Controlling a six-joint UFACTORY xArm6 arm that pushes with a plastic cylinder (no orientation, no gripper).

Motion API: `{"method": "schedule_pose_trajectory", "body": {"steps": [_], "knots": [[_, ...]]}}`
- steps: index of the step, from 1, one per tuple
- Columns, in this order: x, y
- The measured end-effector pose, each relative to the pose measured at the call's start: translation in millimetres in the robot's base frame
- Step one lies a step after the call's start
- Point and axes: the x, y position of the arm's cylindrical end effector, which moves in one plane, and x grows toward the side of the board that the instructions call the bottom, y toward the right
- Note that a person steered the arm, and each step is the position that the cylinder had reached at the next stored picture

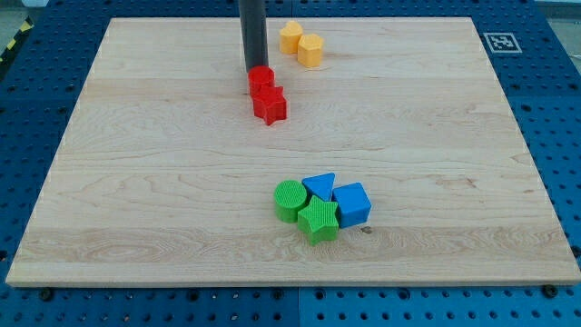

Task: Push the yellow blocks towards the red blocks

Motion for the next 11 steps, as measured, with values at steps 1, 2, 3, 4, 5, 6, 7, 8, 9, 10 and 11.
{"method": "schedule_pose_trajectory", "body": {"steps": [1, 2, 3, 4, 5, 6, 7, 8, 9, 10, 11], "knots": [[-6, -4], [-63, -14], [-94, 27], [-91, 79], [-77, 88], [-66, 88], [-71, 88], [-85, 113], [-72, 125], [-59, 120], [-50, 124]]}}
